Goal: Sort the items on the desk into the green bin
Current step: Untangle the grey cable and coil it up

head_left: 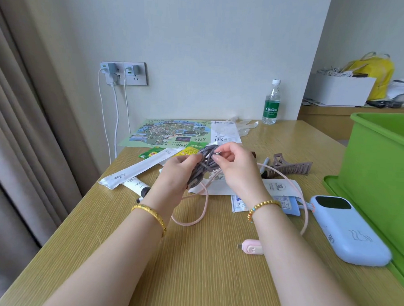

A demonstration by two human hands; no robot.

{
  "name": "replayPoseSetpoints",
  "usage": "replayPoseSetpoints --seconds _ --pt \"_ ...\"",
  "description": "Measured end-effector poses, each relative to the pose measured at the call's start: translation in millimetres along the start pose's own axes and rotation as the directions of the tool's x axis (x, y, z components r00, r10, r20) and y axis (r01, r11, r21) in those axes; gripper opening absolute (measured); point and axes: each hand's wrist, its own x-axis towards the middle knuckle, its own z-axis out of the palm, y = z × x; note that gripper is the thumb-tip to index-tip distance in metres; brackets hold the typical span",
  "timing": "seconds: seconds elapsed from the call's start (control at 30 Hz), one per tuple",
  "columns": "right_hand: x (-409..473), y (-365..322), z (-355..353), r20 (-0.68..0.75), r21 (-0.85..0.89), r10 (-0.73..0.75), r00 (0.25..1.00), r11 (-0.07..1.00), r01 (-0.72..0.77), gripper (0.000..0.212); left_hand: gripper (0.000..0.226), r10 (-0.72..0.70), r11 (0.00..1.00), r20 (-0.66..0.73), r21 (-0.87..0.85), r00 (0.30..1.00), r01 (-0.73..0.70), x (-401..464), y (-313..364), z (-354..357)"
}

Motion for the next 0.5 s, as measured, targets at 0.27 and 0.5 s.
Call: replayPoseSetpoints --seconds 0.27,0.5 --pt "2.1 -2.2 -0.3 -0.105 -0.024 -0.127 0.986 0.992 0.125 0.012 0.029 0.068 0.994 0.142 -0.099 0.988 -0.054 -2.9 6.0 -1.4" --pt "-6.1 -8.9 2.2 -0.125 -0.107 -0.283 0.951 0.957 0.270 0.007 0.020 0.058 0.995 0.198 0.067 0.979 -0.072 -5.5 4.0 1.2"
